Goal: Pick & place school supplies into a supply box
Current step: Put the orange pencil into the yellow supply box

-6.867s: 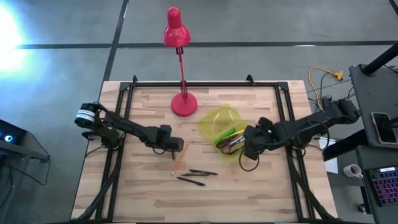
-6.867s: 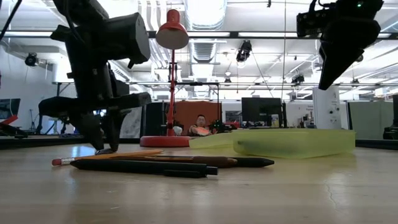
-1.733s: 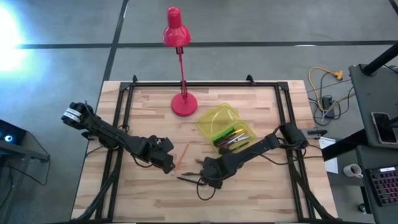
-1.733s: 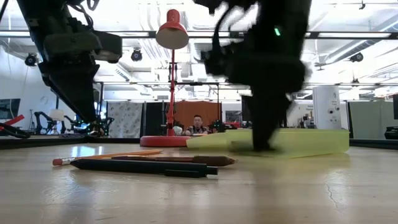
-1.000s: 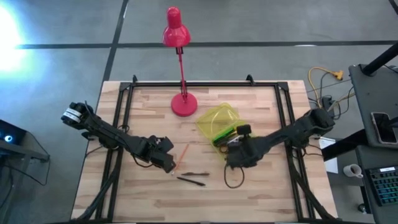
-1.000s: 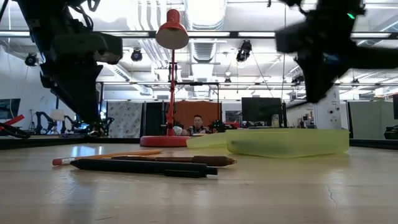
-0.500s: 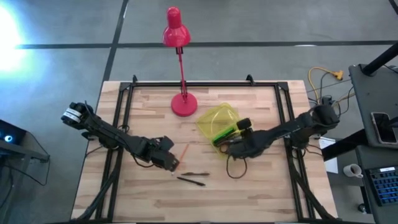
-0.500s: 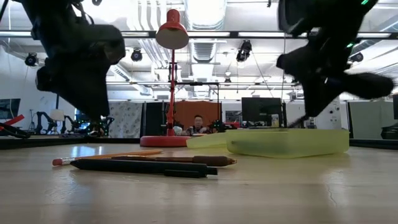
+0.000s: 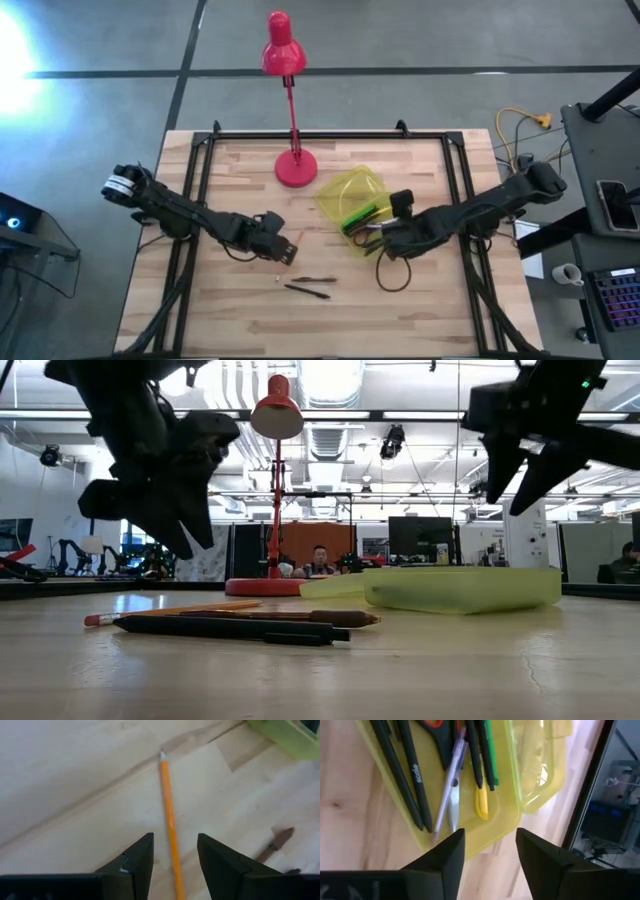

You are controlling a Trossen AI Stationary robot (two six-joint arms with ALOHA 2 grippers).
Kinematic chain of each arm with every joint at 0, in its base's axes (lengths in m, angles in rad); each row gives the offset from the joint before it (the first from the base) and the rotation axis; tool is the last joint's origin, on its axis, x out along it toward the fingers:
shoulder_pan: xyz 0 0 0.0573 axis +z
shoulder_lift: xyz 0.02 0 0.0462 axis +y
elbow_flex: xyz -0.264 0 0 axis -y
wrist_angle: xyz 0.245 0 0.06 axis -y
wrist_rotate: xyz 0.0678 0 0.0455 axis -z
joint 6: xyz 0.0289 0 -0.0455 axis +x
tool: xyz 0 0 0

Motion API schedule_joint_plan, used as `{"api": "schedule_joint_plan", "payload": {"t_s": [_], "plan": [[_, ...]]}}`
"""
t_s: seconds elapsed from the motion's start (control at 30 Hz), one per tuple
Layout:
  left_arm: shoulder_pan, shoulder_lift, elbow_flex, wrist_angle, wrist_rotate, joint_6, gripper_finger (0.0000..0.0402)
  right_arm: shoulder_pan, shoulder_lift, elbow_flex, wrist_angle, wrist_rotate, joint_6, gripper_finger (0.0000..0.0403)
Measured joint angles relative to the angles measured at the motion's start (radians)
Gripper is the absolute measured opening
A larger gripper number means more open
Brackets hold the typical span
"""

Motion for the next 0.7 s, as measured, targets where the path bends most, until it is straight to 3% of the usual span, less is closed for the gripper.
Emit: {"api": "schedule_joint_plan", "payload": {"t_s": [0.33,0.6,0.7], "plan": [[0.004,0.191,0.043,0.082,0.034,-0.037,0.0136,0.001,-0.03,-0.002,-0.022,0.023,0.216,0.018],[0.003,0.337,0.18,-0.089,0.006,-0.031,0.0136,0.001,-0.027,-0.003,-0.023,0.004,0.334,0.018],[0.003,0.374,0.202,-0.119,0.007,0.038,0.0124,0.002,-0.027,-0.002,-0.037,-0.032,0.359,0.018]]}}
